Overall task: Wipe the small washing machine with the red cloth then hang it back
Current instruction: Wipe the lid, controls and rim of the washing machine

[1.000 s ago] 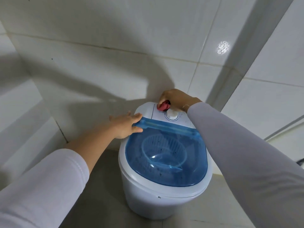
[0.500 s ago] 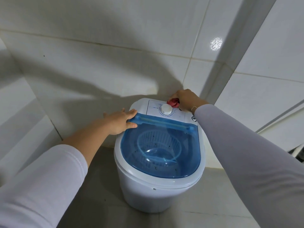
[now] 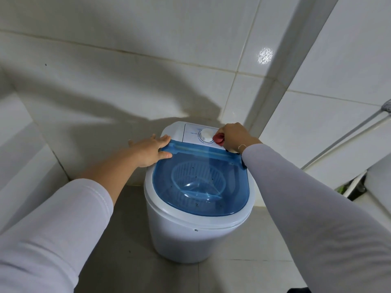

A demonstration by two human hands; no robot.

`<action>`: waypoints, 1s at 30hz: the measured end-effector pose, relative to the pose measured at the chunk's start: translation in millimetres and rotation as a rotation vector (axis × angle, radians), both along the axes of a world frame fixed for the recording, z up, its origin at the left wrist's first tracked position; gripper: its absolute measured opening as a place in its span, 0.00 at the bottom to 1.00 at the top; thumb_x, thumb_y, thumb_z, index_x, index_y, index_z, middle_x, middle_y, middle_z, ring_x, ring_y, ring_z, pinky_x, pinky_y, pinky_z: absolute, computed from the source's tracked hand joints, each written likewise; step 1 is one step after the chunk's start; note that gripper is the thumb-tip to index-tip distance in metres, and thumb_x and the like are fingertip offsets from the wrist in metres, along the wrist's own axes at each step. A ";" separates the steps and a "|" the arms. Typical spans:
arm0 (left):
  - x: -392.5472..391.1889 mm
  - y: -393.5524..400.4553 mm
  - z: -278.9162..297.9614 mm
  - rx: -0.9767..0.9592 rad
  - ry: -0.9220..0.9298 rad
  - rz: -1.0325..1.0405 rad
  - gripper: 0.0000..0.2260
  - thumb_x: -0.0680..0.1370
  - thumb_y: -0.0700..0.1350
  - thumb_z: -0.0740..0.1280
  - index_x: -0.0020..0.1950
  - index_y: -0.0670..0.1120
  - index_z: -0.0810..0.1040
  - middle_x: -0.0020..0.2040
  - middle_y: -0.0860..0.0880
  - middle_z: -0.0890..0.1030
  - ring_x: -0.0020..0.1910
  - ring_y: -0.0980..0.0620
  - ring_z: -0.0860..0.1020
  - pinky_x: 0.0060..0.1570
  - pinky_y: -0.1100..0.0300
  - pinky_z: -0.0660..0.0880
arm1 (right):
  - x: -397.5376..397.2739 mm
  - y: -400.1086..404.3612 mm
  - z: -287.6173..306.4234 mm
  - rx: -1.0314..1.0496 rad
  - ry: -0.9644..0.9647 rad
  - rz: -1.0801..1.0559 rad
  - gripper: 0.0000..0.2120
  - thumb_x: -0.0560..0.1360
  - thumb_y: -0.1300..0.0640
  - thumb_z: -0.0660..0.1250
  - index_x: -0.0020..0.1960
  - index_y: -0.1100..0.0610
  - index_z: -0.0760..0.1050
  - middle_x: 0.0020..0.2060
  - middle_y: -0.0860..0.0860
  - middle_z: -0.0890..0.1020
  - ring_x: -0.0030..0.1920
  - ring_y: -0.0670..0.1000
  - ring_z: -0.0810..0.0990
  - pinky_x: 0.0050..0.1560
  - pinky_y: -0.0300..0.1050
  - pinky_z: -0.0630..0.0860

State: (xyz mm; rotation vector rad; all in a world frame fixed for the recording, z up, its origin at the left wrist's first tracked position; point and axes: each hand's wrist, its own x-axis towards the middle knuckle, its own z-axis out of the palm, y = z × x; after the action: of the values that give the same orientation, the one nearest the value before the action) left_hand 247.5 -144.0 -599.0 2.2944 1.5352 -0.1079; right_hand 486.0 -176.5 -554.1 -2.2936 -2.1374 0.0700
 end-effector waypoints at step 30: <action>-3.2 9.0 -14.7 0.017 -0.105 -0.011 0.27 0.79 0.60 0.56 0.76 0.59 0.51 0.79 0.44 0.50 0.78 0.45 0.47 0.69 0.33 0.46 | -31.7 33.1 22.6 -0.077 0.087 0.030 0.16 0.73 0.64 0.58 0.53 0.52 0.79 0.45 0.50 0.76 0.48 0.54 0.75 0.51 0.49 0.75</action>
State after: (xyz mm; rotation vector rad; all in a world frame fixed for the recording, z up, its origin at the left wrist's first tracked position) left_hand 244.3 -135.0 -613.7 2.2835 1.4765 0.0230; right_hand 454.3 -143.5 -531.4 -2.2531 -2.1639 0.2513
